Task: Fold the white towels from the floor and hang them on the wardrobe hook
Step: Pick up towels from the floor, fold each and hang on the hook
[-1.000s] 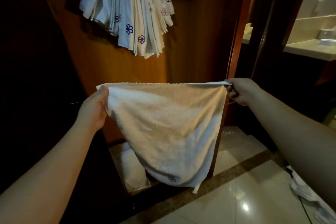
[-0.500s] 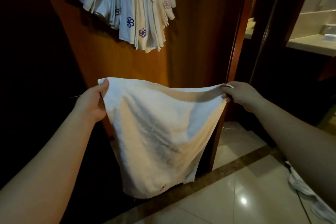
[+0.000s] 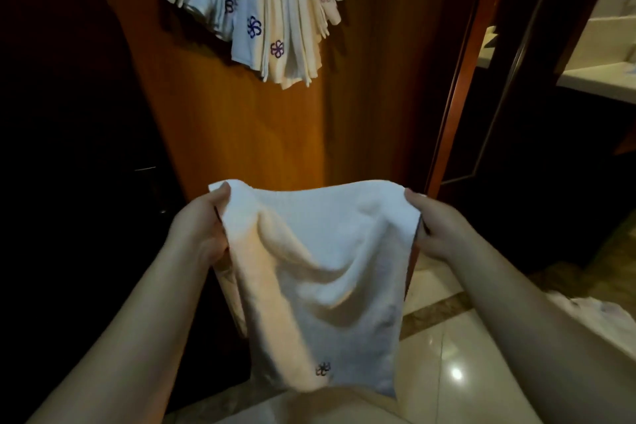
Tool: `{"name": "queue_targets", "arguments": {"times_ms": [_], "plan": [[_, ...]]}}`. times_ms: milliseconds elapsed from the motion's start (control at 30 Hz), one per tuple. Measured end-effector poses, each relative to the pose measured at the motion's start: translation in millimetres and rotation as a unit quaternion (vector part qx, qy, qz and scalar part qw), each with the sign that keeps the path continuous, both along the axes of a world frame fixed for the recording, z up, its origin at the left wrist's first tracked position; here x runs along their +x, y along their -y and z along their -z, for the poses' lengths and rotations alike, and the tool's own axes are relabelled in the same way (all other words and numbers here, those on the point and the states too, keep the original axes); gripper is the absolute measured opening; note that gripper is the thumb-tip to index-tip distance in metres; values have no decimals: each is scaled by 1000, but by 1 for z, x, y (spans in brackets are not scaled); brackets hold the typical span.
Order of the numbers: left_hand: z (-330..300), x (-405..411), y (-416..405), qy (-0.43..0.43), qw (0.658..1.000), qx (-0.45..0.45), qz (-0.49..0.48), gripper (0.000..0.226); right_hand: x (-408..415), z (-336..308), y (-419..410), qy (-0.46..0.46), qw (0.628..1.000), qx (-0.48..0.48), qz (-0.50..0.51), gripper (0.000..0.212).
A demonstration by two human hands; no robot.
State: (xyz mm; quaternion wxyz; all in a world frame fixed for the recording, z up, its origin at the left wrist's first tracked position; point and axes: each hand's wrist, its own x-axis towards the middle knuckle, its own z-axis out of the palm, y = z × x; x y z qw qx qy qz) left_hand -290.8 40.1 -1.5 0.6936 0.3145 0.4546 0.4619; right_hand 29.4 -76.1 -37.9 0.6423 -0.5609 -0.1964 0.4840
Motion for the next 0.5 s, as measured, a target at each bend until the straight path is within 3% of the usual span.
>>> {"name": "queue_targets", "arguments": {"times_ms": [67, 167, 333, 433, 500], "plan": [[10, 16, 24, -10, 1000, 6, -20, 26, -34, 5, 4, -76, 997, 21, 21, 32], [21, 40, 60, -40, 996, 69, -36, 27, -84, 3, 9, -87, 995, 57, 8, 28], [15, 61, 109, -160, 966, 203, -5, 20, -134, -12, 25, 161, 984, 74, -7, 34], [11, 68, 123, -175, 945, 274, 33, 22, -149, -20, 31, 285, 951, 115, -22, 28], [9, 71, 125, -172, 936, 304, 45, 21, -154, -25, 34, 312, 941, 126, -40, 23]]}}
